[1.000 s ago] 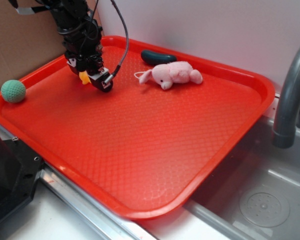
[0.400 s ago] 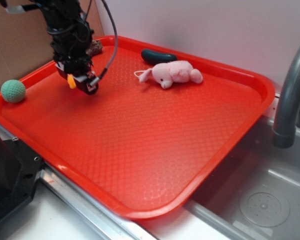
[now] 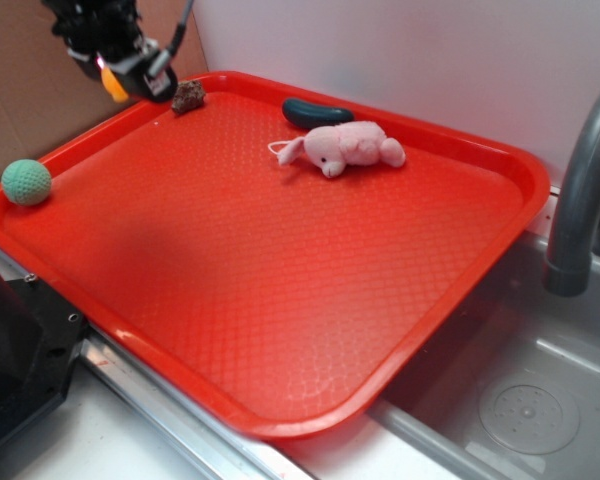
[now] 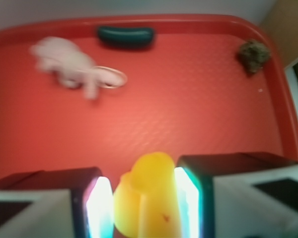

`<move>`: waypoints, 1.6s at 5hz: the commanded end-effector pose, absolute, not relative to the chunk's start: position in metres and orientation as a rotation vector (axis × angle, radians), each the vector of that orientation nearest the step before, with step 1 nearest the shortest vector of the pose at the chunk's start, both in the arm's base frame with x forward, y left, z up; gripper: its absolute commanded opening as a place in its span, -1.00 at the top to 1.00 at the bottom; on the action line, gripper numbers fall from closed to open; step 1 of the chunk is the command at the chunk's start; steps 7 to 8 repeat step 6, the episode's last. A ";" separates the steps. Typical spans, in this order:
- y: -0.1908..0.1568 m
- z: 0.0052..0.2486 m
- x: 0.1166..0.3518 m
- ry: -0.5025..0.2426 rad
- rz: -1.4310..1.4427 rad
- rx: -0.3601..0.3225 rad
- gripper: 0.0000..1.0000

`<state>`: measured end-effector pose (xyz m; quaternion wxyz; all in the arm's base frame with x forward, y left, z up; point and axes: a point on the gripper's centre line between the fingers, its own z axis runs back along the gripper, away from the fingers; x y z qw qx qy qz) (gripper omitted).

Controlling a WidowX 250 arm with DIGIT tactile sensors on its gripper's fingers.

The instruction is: Grab the yellow duck.

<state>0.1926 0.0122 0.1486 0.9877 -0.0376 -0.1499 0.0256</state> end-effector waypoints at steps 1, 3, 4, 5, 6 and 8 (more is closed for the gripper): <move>-0.009 0.240 0.190 -0.275 0.082 -0.077 1.00; 0.013 0.246 0.190 -0.121 0.170 -0.051 1.00; 0.020 0.244 0.191 -0.077 0.171 -0.071 1.00; 0.023 0.243 0.188 -0.080 0.158 -0.089 1.00; 0.025 0.241 0.187 -0.078 0.155 -0.099 1.00; 0.025 0.241 0.187 -0.078 0.155 -0.099 1.00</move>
